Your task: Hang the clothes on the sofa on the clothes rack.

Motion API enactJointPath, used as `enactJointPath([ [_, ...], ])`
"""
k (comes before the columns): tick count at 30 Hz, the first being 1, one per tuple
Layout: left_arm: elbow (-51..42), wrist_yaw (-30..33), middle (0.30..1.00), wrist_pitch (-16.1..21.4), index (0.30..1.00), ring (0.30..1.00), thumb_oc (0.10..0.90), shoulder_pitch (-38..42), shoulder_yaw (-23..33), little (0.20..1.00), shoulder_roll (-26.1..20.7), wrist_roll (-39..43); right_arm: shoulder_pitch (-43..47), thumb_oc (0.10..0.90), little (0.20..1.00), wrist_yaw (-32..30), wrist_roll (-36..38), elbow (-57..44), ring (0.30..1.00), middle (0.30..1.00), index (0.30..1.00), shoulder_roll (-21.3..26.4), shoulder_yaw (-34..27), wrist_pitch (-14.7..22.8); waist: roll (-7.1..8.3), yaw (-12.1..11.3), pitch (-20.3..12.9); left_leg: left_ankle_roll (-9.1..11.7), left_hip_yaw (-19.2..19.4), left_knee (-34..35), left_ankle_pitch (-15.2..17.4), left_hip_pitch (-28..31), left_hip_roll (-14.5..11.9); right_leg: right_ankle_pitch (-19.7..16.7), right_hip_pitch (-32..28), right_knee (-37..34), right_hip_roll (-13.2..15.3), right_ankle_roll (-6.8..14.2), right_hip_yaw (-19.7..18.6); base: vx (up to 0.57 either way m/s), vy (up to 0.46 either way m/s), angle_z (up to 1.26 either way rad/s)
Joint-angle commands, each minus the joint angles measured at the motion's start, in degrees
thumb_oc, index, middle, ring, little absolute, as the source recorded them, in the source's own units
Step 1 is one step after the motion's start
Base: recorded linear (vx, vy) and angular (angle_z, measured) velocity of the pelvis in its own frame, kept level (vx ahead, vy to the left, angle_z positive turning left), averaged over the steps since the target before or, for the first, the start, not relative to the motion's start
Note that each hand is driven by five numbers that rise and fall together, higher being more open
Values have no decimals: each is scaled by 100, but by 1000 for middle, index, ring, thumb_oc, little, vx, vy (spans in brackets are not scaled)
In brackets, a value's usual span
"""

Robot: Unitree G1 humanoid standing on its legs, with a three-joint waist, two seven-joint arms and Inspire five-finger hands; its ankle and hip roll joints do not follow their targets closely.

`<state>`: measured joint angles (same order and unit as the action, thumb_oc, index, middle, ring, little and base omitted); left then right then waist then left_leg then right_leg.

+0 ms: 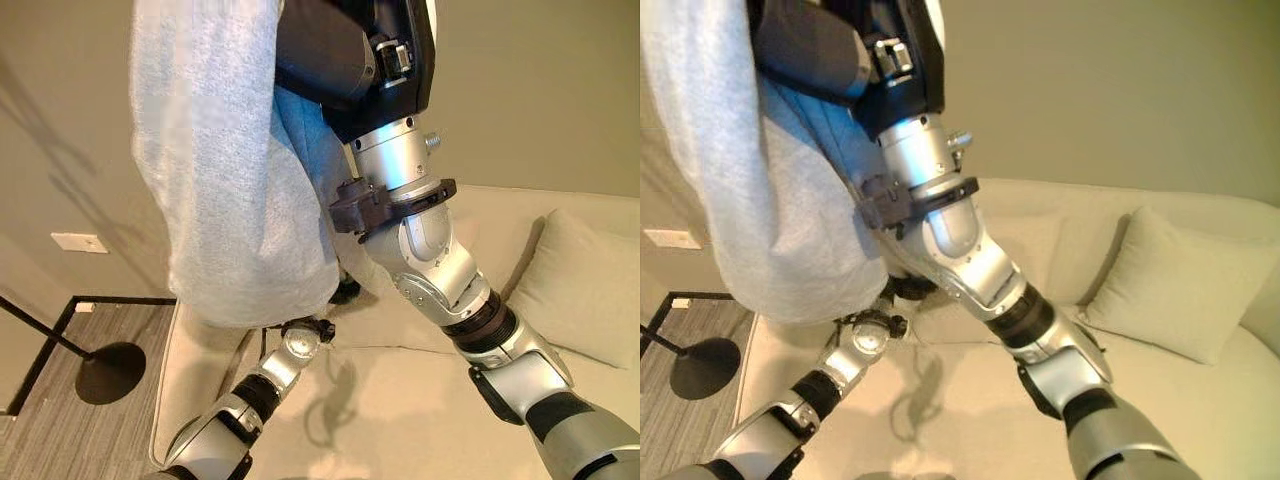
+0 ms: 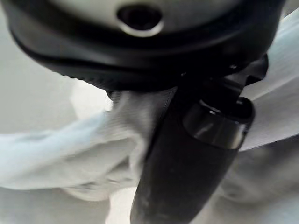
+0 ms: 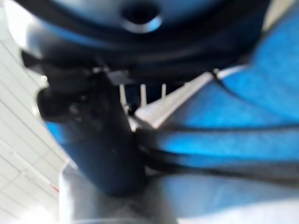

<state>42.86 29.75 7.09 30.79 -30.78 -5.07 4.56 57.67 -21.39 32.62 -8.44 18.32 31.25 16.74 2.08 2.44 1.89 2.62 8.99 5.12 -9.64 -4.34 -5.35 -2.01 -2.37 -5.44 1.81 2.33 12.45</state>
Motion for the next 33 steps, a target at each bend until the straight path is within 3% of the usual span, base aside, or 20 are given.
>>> enactJointPath([
  [1,344,368,300,411,300,300,400,557,112,300,109,160,216,400,300,-92,99,-270,300,300,300,-247,-382,658,203,-184,-618,245,-370,-12,665,166,-123,476,167,44,103,185,56,14,-14,-20],
  [10,-358,747,300,486,300,300,400,61,635,300,-182,444,45,400,300,-255,125,-253,300,300,300,21,-507,696,184,-239,-596,248,-308,-12,664,241,-168,513,143,44,49,169,1,14,-16,-4],
  [16,-1554,821,300,561,300,300,400,-520,1179,300,-683,301,-62,400,300,-195,69,-211,300,300,300,247,-704,640,193,-379,-552,260,-360,-12,651,259,-191,567,92,44,5,146,44,0,0,0],
  [23,-3708,807,300,715,300,300,400,-2285,2865,300,-1697,-612,-643,400,300,300,-96,-444,300,300,300,1089,-1226,574,212,-757,-375,284,-515,-14,605,179,-191,633,86,44,-41,129,191,28,-25,5],
  [25,-4489,972,300,845,300,300,400,-2980,3811,300,-1995,-1038,-1010,400,300,489,-444,-599,300,300,300,1601,-1603,596,152,-990,-170,392,-717,-43,382,-182,-111,649,172,44,8,140,389,-116,8,24],
  [26,-4514,969,300,836,300,300,400,-2993,3817,300,-1990,-1044,-1014,400,300,486,-450,-607,300,300,300,1600,-1605,595,152,-976,-180,384,-729,-32,336,-210,-103,620,198,44,14,141,404,-194,25,40],
  [28,-4850,1199,300,950,300,300,400,-3197,4424,300,-2105,-1345,-1348,400,300,585,-647,-694,300,300,300,1930,-1967,694,108,-1149,-23,515,-991,-45,191,-511,16,591,338,44,118,148,632,-187,42,53],
  [30,-5073,1421,300,993,300,300,400,-3168,4782,300,-2134,-1564,-1786,400,300,597,-897,-781,300,300,300,2135,-2311,795,94,-1202,15,529,-1086,-34,291,-551,74,521,449,44,280,163,1004,-149,64,61],
  [32,-5331,1623,300,997,300,300,400,-3260,5264,300,-2163,-1795,-2503,400,300,730,-1139,-1017,300,300,300,2264,-2733,839,44,-1129,-23,507,-1029,-72,593,-309,-110,453,448,64,471,208,1319,-63,80,128],
  [33,-5337,1622,300,994,300,300,400,-3267,5259,300,-2165,-1796,-2522,400,300,731,-1140,-1031,300,300,300,2261,-2744,832,45,-1126,-24,507,-1036,-73,594,-305,-109,454,440,63,471,209,1326,-66,159,100],
])
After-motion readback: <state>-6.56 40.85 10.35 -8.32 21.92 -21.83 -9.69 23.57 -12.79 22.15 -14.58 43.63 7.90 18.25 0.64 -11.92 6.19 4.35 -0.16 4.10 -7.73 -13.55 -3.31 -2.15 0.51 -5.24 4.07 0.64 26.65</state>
